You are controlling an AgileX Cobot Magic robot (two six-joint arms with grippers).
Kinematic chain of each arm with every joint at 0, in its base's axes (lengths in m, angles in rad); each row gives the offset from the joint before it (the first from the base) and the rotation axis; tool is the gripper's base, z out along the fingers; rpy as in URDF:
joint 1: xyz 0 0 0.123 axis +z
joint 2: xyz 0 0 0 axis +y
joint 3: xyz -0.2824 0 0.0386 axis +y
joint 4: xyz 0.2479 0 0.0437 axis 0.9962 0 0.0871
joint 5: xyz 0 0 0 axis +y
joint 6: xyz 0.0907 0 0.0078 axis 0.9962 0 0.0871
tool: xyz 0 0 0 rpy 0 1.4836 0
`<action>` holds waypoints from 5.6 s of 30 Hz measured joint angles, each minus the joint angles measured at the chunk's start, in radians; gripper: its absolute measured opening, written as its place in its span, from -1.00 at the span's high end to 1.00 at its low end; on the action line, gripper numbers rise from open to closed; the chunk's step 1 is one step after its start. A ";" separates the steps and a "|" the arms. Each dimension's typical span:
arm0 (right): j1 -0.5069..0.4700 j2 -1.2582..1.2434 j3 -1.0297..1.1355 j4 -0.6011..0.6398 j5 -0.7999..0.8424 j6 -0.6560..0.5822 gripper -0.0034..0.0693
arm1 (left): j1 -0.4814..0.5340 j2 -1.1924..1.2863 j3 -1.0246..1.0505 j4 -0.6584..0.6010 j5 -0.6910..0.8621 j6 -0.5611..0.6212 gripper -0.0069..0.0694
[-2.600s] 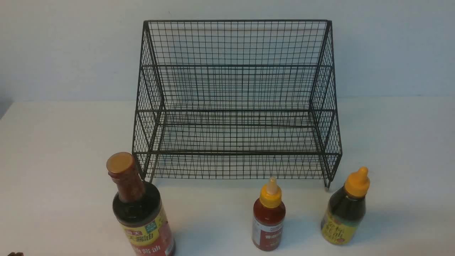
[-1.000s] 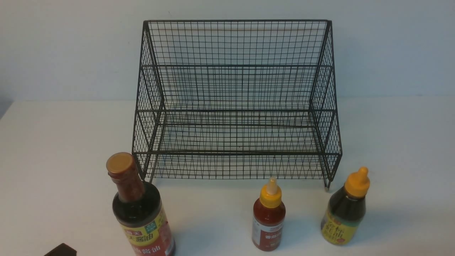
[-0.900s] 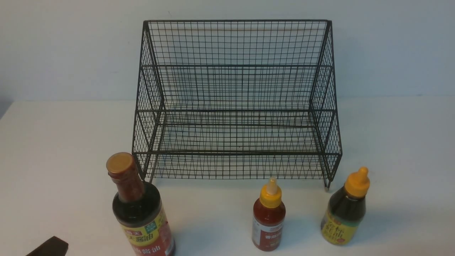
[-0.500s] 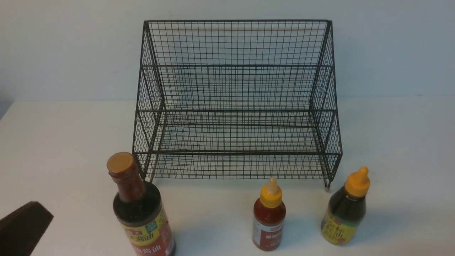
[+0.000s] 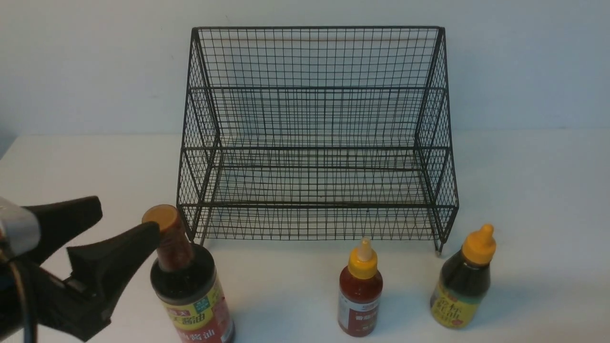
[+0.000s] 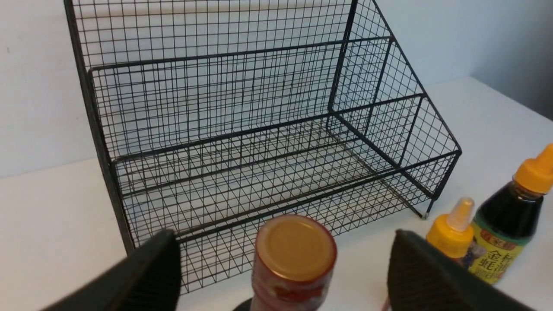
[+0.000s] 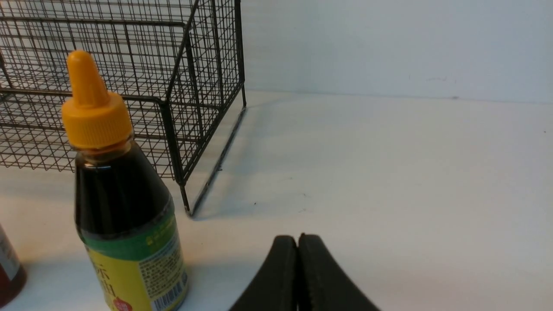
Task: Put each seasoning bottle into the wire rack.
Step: Use the left arm to grab the condiment bottle closest to it, then use the left arm to put the condiment bottle back on the shelf, then use the right arm to grab the condiment bottle closest to it
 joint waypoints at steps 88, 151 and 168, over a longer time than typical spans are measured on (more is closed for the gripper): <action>0.000 0.000 0.000 0.000 0.000 0.000 0.95 | 0.000 1.110 -1.072 0.084 0.336 0.115 0.11; 0.000 0.000 0.000 0.000 0.000 0.000 0.95 | 0.066 0.382 -0.830 0.778 0.726 -0.662 0.83; 0.000 0.000 0.000 0.000 0.000 0.000 0.95 | 0.066 -0.411 0.042 0.427 0.231 -0.580 0.83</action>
